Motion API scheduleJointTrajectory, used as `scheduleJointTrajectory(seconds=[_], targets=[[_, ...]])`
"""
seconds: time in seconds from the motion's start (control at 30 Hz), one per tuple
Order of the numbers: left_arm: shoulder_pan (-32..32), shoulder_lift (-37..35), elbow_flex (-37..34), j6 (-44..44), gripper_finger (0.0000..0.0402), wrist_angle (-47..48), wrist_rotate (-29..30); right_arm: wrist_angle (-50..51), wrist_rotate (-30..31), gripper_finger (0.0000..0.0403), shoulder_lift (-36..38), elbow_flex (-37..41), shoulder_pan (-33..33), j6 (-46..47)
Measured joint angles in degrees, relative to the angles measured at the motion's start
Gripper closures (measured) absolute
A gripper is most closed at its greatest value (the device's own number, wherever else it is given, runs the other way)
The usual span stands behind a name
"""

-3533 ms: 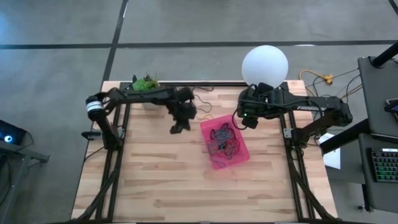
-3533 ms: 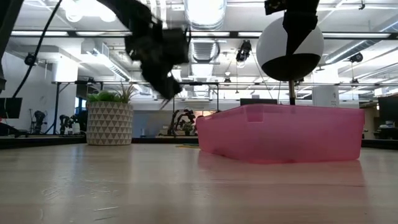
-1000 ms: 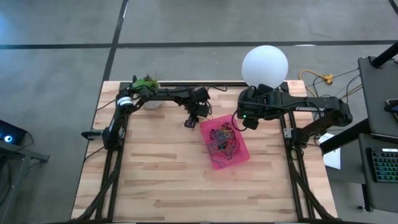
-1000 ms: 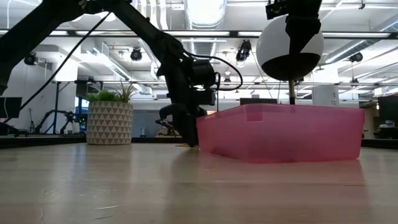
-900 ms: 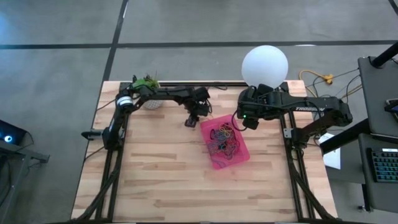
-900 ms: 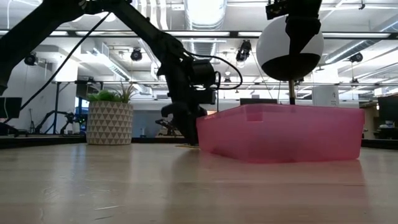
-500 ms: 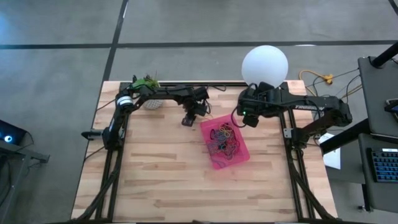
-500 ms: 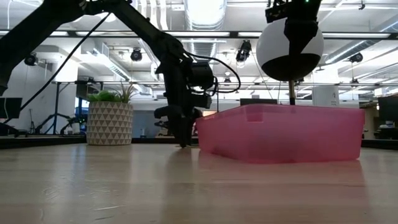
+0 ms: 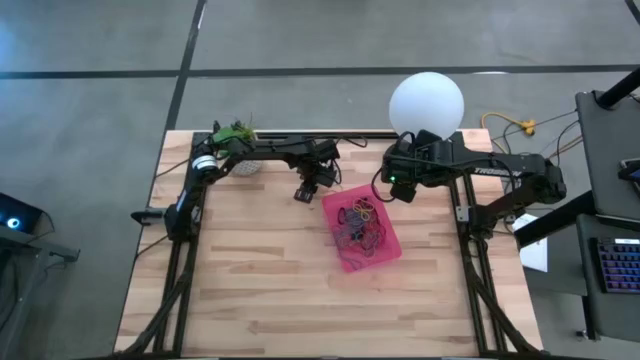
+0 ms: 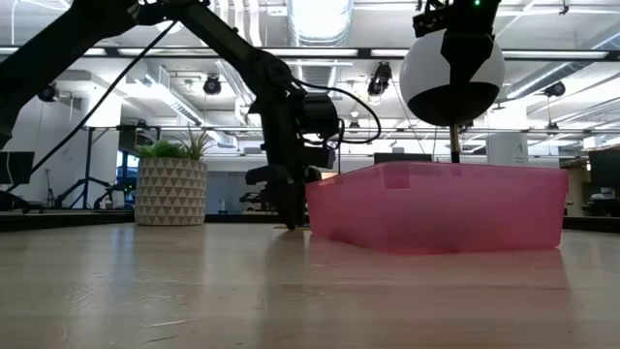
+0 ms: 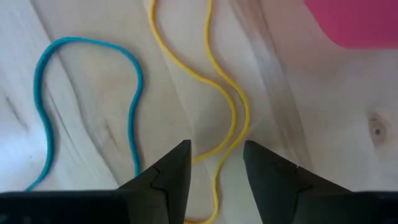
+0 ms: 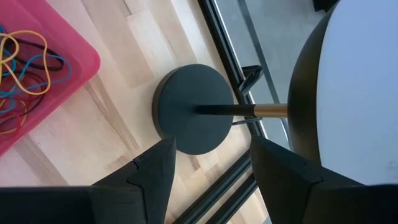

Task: Pick and place rubber bands into bin
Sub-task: Put the yellow rubber band into the pink bin

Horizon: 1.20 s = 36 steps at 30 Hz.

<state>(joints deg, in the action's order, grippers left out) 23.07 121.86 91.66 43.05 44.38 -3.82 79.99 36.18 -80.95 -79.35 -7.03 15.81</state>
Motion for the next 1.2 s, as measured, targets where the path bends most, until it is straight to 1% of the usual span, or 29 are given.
scheduleJointTrajectory(seconds=[0.07,0.17,0.33,0.6,0.73,0.93,1.1,1.2], targets=[[-0.46,0.72,1.50,1.66,0.0269,2.54,-0.02,0.00,0.00,0.0209,0.00,0.00,0.00,0.00],[-1.06,0.81,2.19,3.50,0.0279,3.87,-0.38,-0.02,0.00,0.0209,0.00,-0.01,0.00,-0.01],[-1.55,0.81,1.73,4.00,0.0299,2.71,1.47,-0.02,0.00,0.0209,0.00,-0.01,-0.01,0.00],[-1.53,0.83,1.75,5.59,0.0305,2.77,1.80,-0.15,0.00,0.0209,0.00,0.00,-0.02,0.00],[-1.40,0.82,1.75,7.69,0.0331,2.87,1.85,-0.25,0.00,0.0209,0.00,0.00,-0.04,-0.61],[-0.53,0.83,1.95,10.01,0.0392,2.92,1.90,-0.39,-0.02,0.0209,0.00,-0.01,-0.04,-1.32],[0.24,0.82,1.77,10.41,0.0401,2.81,1.84,-0.42,-0.02,0.0209,0.00,0.00,-0.08,-1.74],[0.24,0.83,2.53,10.31,0.0401,4.85,1.78,-0.44,-0.02,0.0209,0.00,-0.02,-0.31,-2.76]])
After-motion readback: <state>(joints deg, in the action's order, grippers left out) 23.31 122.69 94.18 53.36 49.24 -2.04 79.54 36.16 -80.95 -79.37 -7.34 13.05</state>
